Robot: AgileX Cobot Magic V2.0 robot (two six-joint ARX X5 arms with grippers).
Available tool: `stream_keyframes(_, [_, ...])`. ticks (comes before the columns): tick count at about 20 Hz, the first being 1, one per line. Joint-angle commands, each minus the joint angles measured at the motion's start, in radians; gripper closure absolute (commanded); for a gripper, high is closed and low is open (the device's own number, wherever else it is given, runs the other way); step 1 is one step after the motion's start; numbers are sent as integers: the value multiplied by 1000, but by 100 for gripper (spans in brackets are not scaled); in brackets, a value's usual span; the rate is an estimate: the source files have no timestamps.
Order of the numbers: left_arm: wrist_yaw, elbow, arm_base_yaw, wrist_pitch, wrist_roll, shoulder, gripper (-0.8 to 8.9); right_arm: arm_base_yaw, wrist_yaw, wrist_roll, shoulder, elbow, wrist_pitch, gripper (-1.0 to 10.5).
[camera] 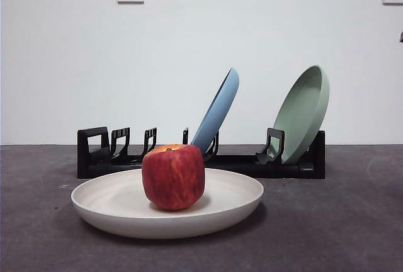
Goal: Take the yellow plate from the plate rack,put the plate on the table,take the apple from the table,put the apple in the plate
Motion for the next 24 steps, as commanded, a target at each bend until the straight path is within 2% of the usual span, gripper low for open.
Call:
stream_keyframes(1, [-1,-13,4,-2,2,-2,815,0,3,10,0,-7,2,946])
stream_keyframes(14, [-1,-13,4,-2,2,-2,815,0,4,9,0,-7,1,946])
stream_keyframes(16, [-1,-13,4,-2,2,-2,815,-1,26,-70,-8,-8,-2,946])
stream_keyframes(17, [-1,-13,4,-2,2,-2,815,-11,60,-133,-21,-8,-10,946])
stream_keyframes(19, [-2,-13,4,-2,2,-2,815,-56,47,-259,-37,-21,-13,946])
stream_keyframes(21, [-1,-13,4,-2,2,-2,815,-133,47,-300,-74,-61,-13,946])
stream_keyframes(22, [-2,-13,4,-2,2,-2,815,-171,39,-305,-100,-82,-13,946])
stream_keyframes(24, [-1,-13,4,-2,2,-2,815,-253,-74,-359,-166,-130,-8,946])
